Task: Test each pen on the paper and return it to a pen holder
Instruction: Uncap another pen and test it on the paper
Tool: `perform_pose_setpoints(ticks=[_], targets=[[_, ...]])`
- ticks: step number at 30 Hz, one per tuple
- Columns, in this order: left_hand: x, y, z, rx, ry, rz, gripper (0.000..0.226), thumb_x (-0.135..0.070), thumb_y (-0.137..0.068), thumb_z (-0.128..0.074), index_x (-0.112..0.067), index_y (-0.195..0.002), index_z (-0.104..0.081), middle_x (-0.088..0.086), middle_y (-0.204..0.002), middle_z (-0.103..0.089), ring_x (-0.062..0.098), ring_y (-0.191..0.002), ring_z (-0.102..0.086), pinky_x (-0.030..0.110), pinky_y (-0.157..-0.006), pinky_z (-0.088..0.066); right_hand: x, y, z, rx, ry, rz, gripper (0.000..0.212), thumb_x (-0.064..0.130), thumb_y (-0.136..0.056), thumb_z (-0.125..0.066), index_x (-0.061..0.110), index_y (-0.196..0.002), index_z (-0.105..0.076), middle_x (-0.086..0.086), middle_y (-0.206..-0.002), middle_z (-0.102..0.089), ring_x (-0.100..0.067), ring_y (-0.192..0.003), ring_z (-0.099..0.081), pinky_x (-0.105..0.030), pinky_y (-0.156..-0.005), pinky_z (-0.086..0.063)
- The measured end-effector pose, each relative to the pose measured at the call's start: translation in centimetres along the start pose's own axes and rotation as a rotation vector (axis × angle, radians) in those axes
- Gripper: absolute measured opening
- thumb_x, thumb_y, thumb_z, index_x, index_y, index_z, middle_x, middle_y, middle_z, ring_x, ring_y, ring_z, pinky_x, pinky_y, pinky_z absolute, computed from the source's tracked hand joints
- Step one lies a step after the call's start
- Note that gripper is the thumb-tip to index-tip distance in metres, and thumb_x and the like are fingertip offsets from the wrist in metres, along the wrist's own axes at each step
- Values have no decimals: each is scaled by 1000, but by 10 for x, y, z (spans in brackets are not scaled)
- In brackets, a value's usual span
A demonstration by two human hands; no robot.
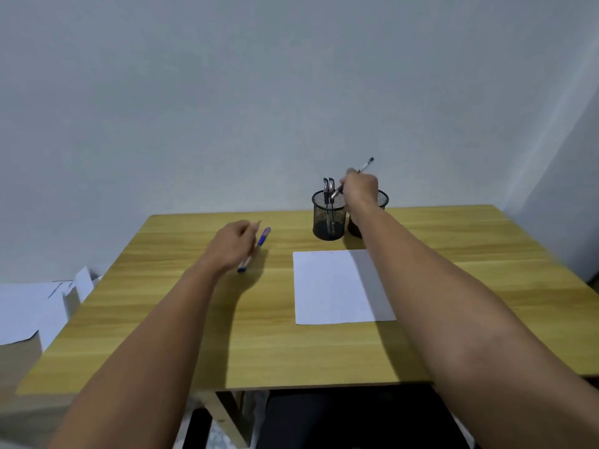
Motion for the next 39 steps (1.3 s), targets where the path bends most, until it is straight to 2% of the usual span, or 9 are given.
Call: perform_pose_setpoints(ticks=[2, 6, 12, 15, 19, 22, 27, 35, 39], targets=[[32, -5, 9, -98, -339, 78, 37, -44, -102, -46, -19, -82, -62, 3, -84, -70, 24, -78, -63, 36, -71, -50, 15, 11, -2, 72, 35, 125, 37, 25, -105, -53, 12, -76, -71, -3, -69, -69, -15, -53, -56, -27, -50, -38], [66, -10, 20, -195, -691, 158, 27, -38, -100, -51, -25, -100, -74, 2, -93, -67, 28, -87, -63, 41, -82, -52, 5, 22, 0, 199, -67, 209, 32, 22, -105, -57, 7, -81, -70, -10, -60, -69, -11, -37, -48, -19, -41, -38], [78, -16, 16, -205, -751, 185, 28, -36, -99, -50, -25, -108, -74, 5, -98, -64, 30, -94, -61, 47, -90, -48, -41, 16, 46, 109, -94, 263, 23, 14, -105, -60, 7, -85, -68, -2, -53, -66, -12, -38, -48, -22, -43, -41], [64, -12, 16, -323, -810, 153, 35, -38, -90, -53, -23, -118, -68, 10, -114, -64, 35, -108, -56, 51, -94, -39, -63, 18, 65, 60, -123, 203, 16, 10, -104, -58, 7, -97, -73, -2, -61, -71, -9, -38, -50, -18, -38, -38], [18, -5, -7, -467, -628, -167, 43, -36, -83, -57, -19, -121, -69, 10, -117, -65, 37, -107, -54, 48, -87, -43, -85, 15, 67, 73, -160, 148, 17, 10, -102, -65, 1, -89, -72, -3, -59, -68, -13, -40, -51, -25, -46, -41], [-16, 3, -51, -297, -393, -389, 41, -41, -88, -56, -23, -122, -69, -2, -123, -65, 25, -116, -55, 42, -90, -52, -95, 13, 57, 124, -172, 172, 36, 18, -105, -69, -11, -85, -60, -9, -57, -59, -14, -41, -51, -28, -47, -42], [-13, 3, -104, 38, -489, -448, 70, -66, -88, -52, -22, -142, -58, -2, -151, -53, 18, -141, -45, 37, -103, -48, -100, 15, 35, 245, -142, 179, 41, 18, -102, -73, -13, -82, -55, -20, -62, -56, -22, -46, -49, -28, -45, -38], [-4, 8, -107, 4, -399, -465, 65, -59, -90, -63, -16, -140, -61, 1, -152, -52, 19, -142, -44, 35, -111, -38, -126, 7, 31, 287, -8, 203, 44, 14, -102, -70, -10, -74, -45, -20, -63, -55, -30, -58, -54, -29, -47, -44], [-4, 8, -106, -34, -433, -466, 63, -58, -90, -64, -13, -133, -65, -1, -150, -54, 19, -139, -47, 34, -108, -40, -126, 4, 31, 273, 6, 211, 47, 10, -101, -69, 10, -61, -44, -15, -59, -49, -30, -59, -55, -29, -48, -43]])
Point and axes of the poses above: each hand's wrist, its own y-axis away from the middle knuckle, its own z-axis out of the back of the hand, x = y × z, the point moved 7 cm from there along -y, towards the middle knuckle
